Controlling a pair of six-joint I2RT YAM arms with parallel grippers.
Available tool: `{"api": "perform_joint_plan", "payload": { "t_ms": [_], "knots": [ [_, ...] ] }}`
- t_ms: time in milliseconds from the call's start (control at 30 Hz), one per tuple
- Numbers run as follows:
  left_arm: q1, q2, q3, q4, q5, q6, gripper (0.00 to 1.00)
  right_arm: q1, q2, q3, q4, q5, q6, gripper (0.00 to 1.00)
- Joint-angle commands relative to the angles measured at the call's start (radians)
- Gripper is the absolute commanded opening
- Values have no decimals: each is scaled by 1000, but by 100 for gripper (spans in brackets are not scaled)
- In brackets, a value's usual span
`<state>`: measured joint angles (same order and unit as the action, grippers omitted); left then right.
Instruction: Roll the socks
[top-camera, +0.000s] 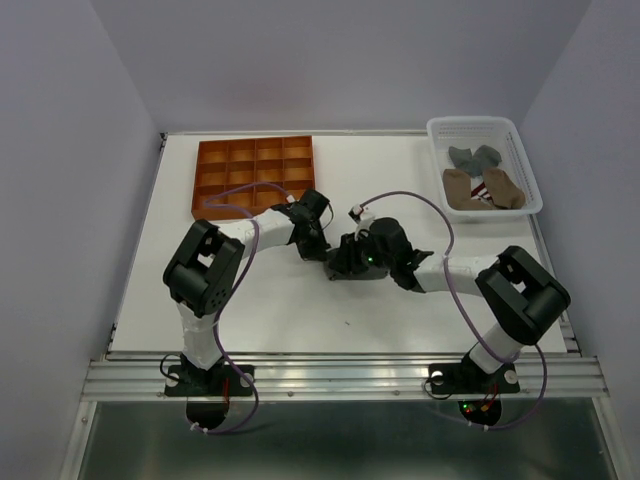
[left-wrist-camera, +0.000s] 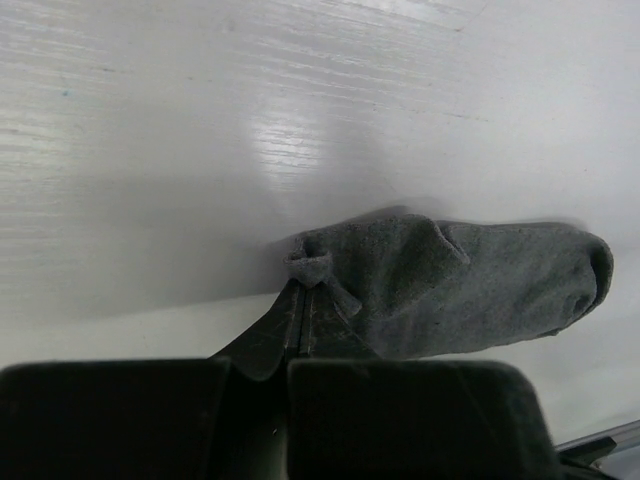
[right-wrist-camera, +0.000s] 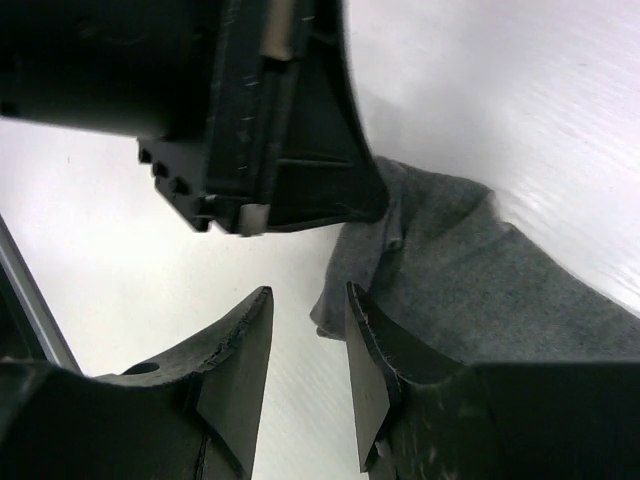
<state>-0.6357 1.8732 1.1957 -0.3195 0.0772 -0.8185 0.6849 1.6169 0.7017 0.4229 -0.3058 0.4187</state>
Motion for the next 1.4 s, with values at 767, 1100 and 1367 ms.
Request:
{"api": "perform_joint_plan", "payload": {
  "t_ms": [767,1100,1367],
  "knots": [
    [-24,-55,35,-142,-47,-22,0,272,29,85,-52,438,-291,40],
    [-22,-52,44,-145,-45,-21,0,301,74,114,-79,488,-319,40],
    [-22,-55,44,-148,-47,-22,0,311,103,130,-101,522,-328,40]
  ]
}}
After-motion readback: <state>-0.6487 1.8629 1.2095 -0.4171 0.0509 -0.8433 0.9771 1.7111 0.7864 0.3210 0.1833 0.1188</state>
